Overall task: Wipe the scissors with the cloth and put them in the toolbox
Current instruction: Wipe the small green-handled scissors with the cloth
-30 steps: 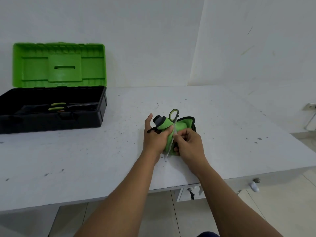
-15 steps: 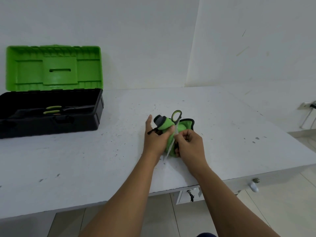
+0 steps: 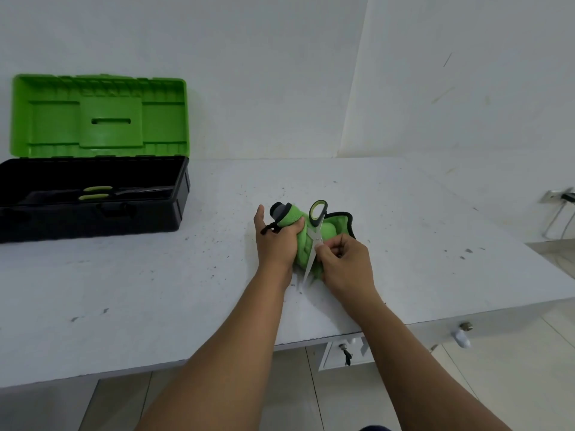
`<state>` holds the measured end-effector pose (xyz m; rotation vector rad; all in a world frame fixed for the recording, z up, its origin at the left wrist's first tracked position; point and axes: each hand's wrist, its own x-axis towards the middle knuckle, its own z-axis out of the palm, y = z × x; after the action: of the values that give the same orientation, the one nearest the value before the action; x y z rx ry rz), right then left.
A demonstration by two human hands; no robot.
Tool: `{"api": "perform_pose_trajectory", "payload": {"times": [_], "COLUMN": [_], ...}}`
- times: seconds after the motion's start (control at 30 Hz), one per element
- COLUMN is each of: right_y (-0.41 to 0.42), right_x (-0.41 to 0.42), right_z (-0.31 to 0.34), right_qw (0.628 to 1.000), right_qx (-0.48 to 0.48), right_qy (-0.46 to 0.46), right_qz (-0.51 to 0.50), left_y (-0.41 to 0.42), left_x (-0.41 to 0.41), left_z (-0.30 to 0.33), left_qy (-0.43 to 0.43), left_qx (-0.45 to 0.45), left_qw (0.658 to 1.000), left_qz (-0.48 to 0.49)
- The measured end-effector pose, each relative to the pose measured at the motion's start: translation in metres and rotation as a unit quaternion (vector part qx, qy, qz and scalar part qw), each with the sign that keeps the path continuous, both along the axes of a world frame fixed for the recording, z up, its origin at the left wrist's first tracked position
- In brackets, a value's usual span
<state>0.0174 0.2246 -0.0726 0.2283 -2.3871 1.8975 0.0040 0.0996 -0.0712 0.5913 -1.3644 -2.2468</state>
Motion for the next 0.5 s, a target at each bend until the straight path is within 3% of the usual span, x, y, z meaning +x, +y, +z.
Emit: {"api": "perform_pose_trajectory", "payload": {"times": [0.5], "right_y": [0.008], "right_x": [0.0109], "right_z": [-0.0023], "right_qw": [0.999], "right_qx": [-0.049], "right_qy": [-0.019], "right_qz": [-0.007], "left_y": [-0.0024], "left_x": [0.0], "left_z": [-0.0036], "left_qy": [0.021], "left_qx": [0.028], "left_qw": [0.999], "left_qz": [0.013]}}
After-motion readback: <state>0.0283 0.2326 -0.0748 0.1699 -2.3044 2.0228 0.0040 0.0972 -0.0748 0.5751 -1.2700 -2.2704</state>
